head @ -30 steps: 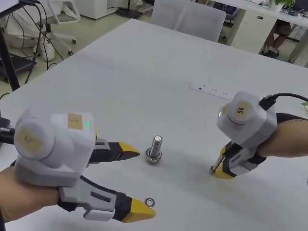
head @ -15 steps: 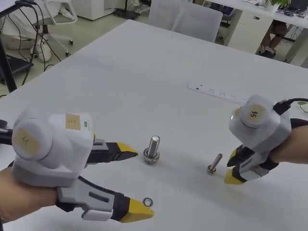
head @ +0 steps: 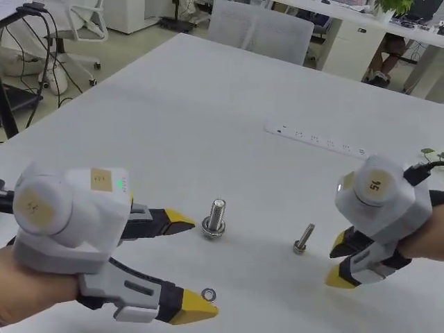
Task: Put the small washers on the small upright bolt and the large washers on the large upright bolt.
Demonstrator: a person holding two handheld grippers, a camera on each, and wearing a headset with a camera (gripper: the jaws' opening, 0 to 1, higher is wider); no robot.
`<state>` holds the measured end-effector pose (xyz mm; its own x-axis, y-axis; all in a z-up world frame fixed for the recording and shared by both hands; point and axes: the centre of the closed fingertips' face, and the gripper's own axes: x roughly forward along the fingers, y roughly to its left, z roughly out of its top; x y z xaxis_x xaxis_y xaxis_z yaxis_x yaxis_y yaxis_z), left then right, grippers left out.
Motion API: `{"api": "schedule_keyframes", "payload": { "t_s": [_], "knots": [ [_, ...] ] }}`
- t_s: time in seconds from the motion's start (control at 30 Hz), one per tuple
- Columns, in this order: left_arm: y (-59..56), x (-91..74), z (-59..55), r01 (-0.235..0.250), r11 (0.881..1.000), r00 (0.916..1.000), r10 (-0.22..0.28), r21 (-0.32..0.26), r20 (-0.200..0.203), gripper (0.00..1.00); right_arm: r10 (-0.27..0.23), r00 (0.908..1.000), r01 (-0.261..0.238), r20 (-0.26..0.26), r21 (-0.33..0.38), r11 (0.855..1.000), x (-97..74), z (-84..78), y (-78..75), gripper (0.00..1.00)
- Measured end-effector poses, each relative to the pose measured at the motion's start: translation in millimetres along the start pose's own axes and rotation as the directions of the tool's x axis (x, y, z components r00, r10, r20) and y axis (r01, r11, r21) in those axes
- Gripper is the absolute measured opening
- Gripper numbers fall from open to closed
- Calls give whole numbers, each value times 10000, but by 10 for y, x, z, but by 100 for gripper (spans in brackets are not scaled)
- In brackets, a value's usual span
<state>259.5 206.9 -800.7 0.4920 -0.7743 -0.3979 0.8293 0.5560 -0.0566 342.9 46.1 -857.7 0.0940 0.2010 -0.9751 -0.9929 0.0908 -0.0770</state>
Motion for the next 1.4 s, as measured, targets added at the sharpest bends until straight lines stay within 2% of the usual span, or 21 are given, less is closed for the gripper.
{"api": "schedule_keyframes", "payload": {
  "t_s": [0.47,0.7,1.13,1.4],
  "knots": [
    [-9,-6,24,-29,10000,10000,29,71,16,68,368,9992,-362,174,-355,9987,-32,95,393,29],
    [-4,-24,34,-86,9999,10000,86,110,30,68,579,9979,-560,274,-670,9962,-52,198,566,29],
    [11,-63,51,-241,9996,9997,240,166,65,68,805,9959,-728,418,-1619,9841,-147,477,815,29],
    [-2,-81,69,-299,9994,9995,297,201,84,68,849,9950,-723,532,-2046,9762,-188,628,885,29]
  ]
}}
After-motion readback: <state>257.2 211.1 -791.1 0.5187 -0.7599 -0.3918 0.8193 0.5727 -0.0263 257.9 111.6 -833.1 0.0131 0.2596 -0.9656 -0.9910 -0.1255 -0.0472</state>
